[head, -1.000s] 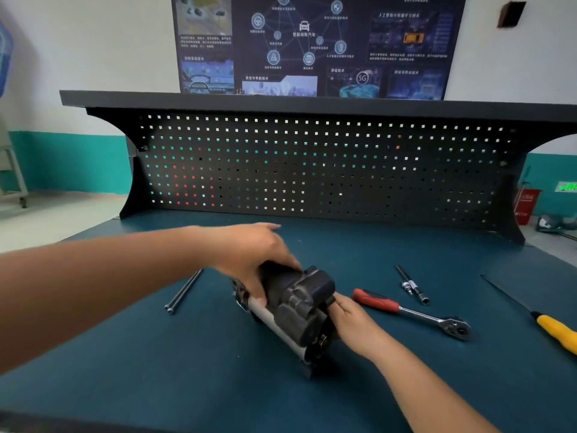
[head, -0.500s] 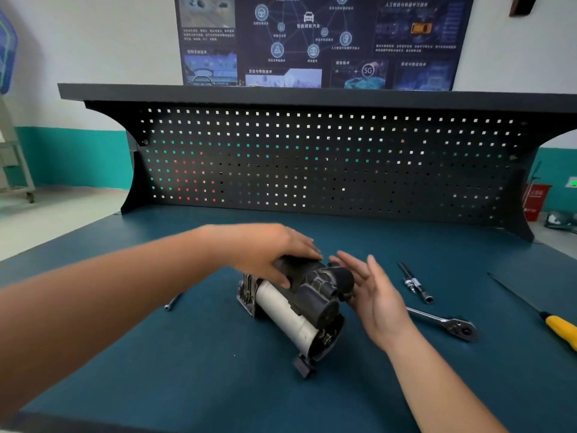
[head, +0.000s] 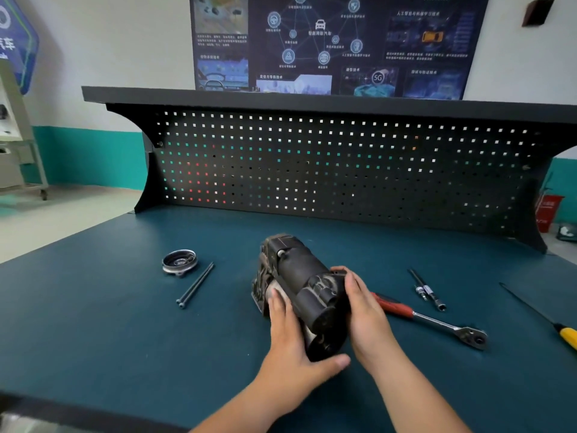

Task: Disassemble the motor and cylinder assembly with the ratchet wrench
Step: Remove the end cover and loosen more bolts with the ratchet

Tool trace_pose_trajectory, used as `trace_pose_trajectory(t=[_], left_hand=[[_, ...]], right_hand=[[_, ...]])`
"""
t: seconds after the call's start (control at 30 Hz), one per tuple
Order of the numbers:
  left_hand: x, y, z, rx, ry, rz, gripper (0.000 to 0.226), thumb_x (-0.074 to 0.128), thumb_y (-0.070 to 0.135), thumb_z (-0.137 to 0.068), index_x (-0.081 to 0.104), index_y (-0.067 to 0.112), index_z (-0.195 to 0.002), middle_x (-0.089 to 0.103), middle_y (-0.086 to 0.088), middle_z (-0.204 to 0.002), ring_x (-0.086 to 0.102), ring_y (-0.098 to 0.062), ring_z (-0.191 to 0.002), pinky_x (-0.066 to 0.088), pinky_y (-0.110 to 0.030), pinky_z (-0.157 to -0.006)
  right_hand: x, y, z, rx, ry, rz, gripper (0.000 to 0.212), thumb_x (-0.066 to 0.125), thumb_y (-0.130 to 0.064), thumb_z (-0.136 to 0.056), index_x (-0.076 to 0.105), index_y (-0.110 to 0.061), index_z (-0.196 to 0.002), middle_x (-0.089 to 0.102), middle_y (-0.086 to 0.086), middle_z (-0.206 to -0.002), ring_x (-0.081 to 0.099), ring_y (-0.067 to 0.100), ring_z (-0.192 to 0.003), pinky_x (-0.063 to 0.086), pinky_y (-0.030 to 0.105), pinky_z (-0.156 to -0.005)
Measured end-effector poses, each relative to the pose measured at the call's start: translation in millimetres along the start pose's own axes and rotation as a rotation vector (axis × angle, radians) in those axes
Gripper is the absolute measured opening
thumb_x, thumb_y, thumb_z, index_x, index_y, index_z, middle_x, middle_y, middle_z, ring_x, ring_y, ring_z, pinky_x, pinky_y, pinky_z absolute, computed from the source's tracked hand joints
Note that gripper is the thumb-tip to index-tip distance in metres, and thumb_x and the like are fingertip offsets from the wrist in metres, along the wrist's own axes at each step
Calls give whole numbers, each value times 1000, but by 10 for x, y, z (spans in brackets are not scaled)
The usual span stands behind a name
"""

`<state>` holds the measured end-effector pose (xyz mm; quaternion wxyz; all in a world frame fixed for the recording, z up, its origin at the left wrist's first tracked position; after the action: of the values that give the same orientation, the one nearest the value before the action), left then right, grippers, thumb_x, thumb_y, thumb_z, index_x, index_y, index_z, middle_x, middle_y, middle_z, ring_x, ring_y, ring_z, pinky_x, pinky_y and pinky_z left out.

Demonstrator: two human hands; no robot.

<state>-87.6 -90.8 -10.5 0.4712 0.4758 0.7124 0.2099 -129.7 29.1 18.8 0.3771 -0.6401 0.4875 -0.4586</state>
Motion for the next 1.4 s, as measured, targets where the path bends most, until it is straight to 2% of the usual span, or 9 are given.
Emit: trace_pose_trajectory(t=[0.17, 0.33, 0.5, 0.7, 0.87, 0.97, 1.13, 1.27, 1.4], left_hand=[[-236, -244, 3, 63, -89, -48, 116, 73, 45, -62, -14, 57, -137, -24, 11, -155, -20, -10, -144, 8, -32, -120], [-561, -461, -45, 49, -191, -151, 93, 67, 27, -69, 21, 2, -147, 26, -13, -152, 26, -22, -141, 17, -2, -105], [-580, -478, -63, 96, -229, -135, 91, 68, 19, -73, 19, -1, -146, 25, -12, -151, 24, -18, -140, 16, 0, -104], [-456, -530, -119, 94, -190, -93, 87, 62, 17, -72, 19, -1, -146, 21, -17, -152, 18, -25, -143, 13, -6, -110], [-262, -463, -427, 146, -244, -58, 78, 64, 22, -73, 24, 27, -140, 30, 20, -139, 25, 20, -126, 18, 6, -96], [-132, -432, -570, 167, -232, -67, 74, 66, 19, -74, 24, 45, -130, 25, 33, -132, 21, 30, -121, 19, 7, -94], [-110, -455, -552, 163, -197, -30, 71, 63, 24, -76, 24, 51, -129, 29, 26, -138, 26, 14, -128, 21, 0, -101], [-293, -556, -483, 103, -227, 87, 62, 63, 40, -76, 35, 43, -131, 43, 7, -142, 43, -1, -129, 40, -20, -103], [-350, -527, -488, 124, -178, 66, 47, 63, 12, -88, 47, 37, -125, 57, 7, -128, 56, 0, -116, 45, -16, -95]], right_hand=[[255, 75, 132, -52, 70, 76, 17, 47, -35, -96, 64, -35, -96, 71, -13, -92, 65, -2, -86, 47, 10, -69], [496, 57, 209, -55, -43, 168, 16, 43, -30, -99, 51, -31, -113, 63, -9, -113, 59, 1, -103, 44, 15, -86], [426, -45, 245, -83, -208, 183, 31, 47, -13, -98, 46, -17, -129, 61, -7, -118, 58, -7, -103, 41, 7, -84], [312, -43, 194, -129, -205, 200, 28, 47, -7, -96, 51, -15, -122, 64, -8, -113, 60, -5, -102, 42, 9, -85], [59, -56, 14, -130, -148, 250, 33, 50, -10, -96, 48, -14, -128, 62, -5, -118, 58, -9, -103, 42, 7, -84], [-132, -71, -102, -130, -118, 291, 29, 53, -11, -94, 50, -29, -117, 61, -15, -113, 58, -14, -99, 42, 5, -82], [-253, 14, -164, -123, -130, 318, 33, 57, -21, -87, 48, -27, -119, 67, -21, -107, 57, -11, -104, 43, 7, -84], [-387, 239, -98, -103, -160, 432, 42, 62, -4, -88, 49, -31, -118, 57, -12, -125, 51, -10, -116, 40, 11, -96], [-429, 292, -125, -106, -180, 605, 49, 71, -10, -84, 51, -46, -111, 52, -29, -123, 45, -18, -117, 34, 4, -95]])
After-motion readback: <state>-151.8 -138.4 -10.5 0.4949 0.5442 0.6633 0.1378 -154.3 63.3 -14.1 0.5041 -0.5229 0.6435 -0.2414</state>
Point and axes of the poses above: each hand's wrist, its own z-axis away from the middle knuckle, its own x-axis out of the palm, y = z × x, the point moved 4 cm from there along -z, towards the middle knuckle
